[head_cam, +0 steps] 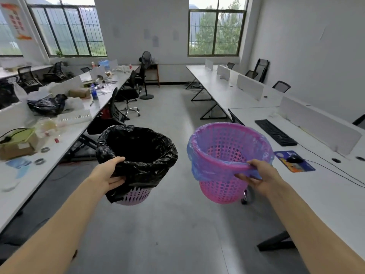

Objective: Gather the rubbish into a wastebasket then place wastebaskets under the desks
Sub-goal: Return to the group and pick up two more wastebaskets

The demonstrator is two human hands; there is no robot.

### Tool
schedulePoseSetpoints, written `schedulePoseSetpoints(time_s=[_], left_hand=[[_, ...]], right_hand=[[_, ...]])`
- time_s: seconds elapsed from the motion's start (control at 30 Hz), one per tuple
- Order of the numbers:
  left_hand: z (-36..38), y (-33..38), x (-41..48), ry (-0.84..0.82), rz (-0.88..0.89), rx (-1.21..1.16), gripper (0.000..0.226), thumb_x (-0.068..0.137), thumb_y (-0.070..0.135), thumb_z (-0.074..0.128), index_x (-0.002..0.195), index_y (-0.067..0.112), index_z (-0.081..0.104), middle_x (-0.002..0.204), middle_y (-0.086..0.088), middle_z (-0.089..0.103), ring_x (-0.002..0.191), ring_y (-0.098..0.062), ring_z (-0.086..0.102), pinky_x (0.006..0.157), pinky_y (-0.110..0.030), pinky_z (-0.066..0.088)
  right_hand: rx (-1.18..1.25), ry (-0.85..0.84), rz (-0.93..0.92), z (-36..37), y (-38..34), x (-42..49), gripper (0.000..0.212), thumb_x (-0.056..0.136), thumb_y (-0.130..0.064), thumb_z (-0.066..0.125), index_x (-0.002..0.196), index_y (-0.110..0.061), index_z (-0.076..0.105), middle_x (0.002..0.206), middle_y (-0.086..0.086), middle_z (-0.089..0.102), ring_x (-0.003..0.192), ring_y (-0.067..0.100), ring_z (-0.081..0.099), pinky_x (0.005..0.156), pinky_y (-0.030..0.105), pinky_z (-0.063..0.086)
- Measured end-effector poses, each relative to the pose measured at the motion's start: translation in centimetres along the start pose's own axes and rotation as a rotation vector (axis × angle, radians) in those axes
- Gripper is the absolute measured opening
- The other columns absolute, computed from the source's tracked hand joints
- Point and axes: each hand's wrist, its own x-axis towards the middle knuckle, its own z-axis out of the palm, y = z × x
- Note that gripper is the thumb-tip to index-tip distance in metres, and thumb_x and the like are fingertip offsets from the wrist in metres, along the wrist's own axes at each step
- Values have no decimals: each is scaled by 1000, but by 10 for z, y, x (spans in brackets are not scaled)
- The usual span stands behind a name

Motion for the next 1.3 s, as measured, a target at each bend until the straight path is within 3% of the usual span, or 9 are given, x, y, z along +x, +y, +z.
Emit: schedulePoseSetpoints(time_s=[0.1, 0.3, 0.43, 0.5, 0.63, 0.73, 1.0, 1.17, 1.3], left_hand=[[34, 26, 64, 5, -23, -10, 32, 85, 29, 74, 109, 11, 63, 108, -14, 68, 86, -31, 70, 73, -40, 56], [83, 85, 194, 46, -70, -60, 21, 86, 26, 72, 95, 12, 60, 95, -13, 66, 80, -29, 67, 65, -38, 54], [114, 127, 287, 72, -43, -71, 17, 88, 23, 70, 88, 12, 58, 90, -11, 63, 77, -27, 64, 78, -41, 54], [126, 144, 335, 69, -48, -63, 18, 87, 24, 72, 91, 12, 60, 92, -12, 66, 80, -28, 67, 80, -41, 54], [157, 186, 456, 61, -82, -54, 26, 84, 27, 75, 99, 10, 62, 96, -15, 69, 85, -30, 69, 77, -41, 56], [180, 219, 534, 30, -96, -36, 24, 86, 24, 74, 100, 9, 62, 94, -15, 69, 84, -30, 69, 78, -41, 55], [279, 317, 740, -19, -127, 44, 29, 88, 22, 72, 111, 10, 60, 98, -11, 68, 81, -27, 68, 70, -38, 54], [356, 356, 863, -36, -148, 53, 24, 89, 22, 71, 108, 14, 59, 94, -6, 64, 80, -26, 65, 81, -40, 52], [411, 388, 947, -15, -191, 62, 31, 89, 25, 71, 114, 11, 58, 107, -11, 65, 80, -25, 64, 84, -40, 52]], right_hand=[[-30, -4, 40, 38, -24, 69, 9, 88, -1, 64, 90, -5, 56, 113, 20, 49, 109, 46, 62, 42, 38, 58], [-73, -28, 78, 133, -73, 214, 7, 89, -1, 63, 91, -5, 57, 123, 23, 52, 110, 46, 63, 51, 47, 59], [-100, -40, 70, 206, -95, 307, 8, 88, 0, 63, 93, -4, 58, 117, 21, 54, 110, 46, 62, 48, 44, 60], [-100, -49, 61, 240, -102, 347, 7, 89, 0, 61, 92, -3, 57, 111, 20, 53, 106, 48, 62, 46, 42, 60], [-97, -57, 53, 317, -117, 435, 5, 89, 2, 58, 92, -1, 56, 102, 18, 53, 89, 47, 64, 55, 54, 55], [-51, -18, 45, 357, -131, 493, 5, 89, 3, 58, 92, -1, 57, 100, 18, 53, 97, 45, 62, 56, 56, 55], [-6, 92, 61, 451, -173, 665, 22, 87, 4, 59, 109, 0, 56, 104, 18, 57, 94, 39, 64, 59, 53, 59], [8, 113, 101, 502, -194, 799, 26, 88, 3, 59, 114, 1, 54, 100, 18, 58, 84, 40, 66, 56, 49, 59], [24, 124, 153, 542, -212, 902, 11, 88, 3, 57, 99, 1, 57, 93, 16, 58, 74, 36, 63, 50, 45, 60]])
